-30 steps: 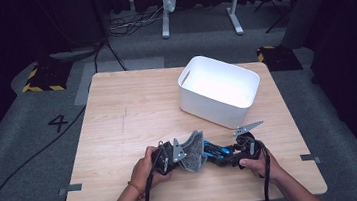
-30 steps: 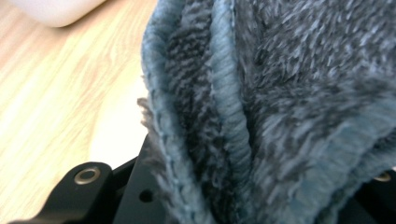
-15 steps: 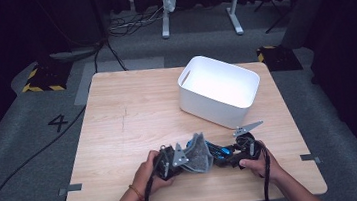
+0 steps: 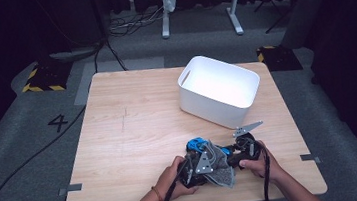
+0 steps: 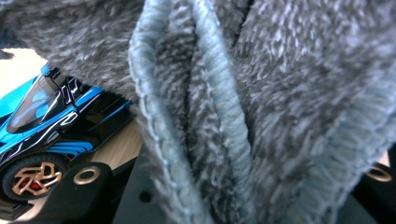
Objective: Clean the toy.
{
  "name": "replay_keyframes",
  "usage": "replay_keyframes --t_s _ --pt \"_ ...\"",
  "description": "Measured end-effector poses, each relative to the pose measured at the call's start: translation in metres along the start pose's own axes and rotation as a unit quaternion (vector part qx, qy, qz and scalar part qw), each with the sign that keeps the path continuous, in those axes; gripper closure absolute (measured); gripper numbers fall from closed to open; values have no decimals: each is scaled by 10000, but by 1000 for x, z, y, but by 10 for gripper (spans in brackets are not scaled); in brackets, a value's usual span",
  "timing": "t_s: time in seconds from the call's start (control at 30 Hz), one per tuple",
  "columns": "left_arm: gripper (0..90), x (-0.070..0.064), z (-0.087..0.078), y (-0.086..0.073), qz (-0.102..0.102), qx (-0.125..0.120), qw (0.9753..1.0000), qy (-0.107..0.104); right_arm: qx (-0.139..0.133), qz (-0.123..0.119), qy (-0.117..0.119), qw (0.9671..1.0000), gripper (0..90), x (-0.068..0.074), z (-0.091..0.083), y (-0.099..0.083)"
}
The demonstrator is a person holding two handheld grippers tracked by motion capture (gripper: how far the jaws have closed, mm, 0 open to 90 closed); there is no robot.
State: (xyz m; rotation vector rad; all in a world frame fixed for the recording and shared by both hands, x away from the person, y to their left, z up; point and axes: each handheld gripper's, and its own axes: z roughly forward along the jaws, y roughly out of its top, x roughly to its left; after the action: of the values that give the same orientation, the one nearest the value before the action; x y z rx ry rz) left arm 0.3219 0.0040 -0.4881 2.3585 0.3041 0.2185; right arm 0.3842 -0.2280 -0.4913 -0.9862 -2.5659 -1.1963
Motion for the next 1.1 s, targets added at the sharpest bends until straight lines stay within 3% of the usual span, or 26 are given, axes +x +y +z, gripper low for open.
replay_keyframes --t_s 0.17,0.33,0.4,0.53,0.63,0.8,0.87,0.97,1.1 --pt "752 16 -8 -10 -283 157 9989 325 -5 -6 -17 10000 247 1 0 0" --pt "754 40 -25 -29 -731 213 9950 653 9 -36 -66 10000 247 2 0 0" --pt "755 48 -31 -36 -1004 130 9927 648 14 -49 -82 10000 247 2 0 0" --pt "754 56 -38 -43 -1122 180 9902 813 32 -153 -149 9998 247 3 1 0" --pt "755 61 -45 -49 -1274 128 9880 865 56 -270 -217 9994 247 5 1 -1" --pt "754 66 -60 -60 -1458 -28 9856 853 101 -659 -418 9969 244 8 1 -3" --pt "754 68 -65 -62 -1558 -123 9840 859 235 -990 -595 9930 219 11 0 -4" --pt "753 71 -68 -65 -1678 -235 9822 816 150 -1056 -582 9926 196 12 -1 -5" --pt "753 74 -66 -65 -1711 -284 9818 773 -59 -1130 -470 9925 209 13 -13 -3"
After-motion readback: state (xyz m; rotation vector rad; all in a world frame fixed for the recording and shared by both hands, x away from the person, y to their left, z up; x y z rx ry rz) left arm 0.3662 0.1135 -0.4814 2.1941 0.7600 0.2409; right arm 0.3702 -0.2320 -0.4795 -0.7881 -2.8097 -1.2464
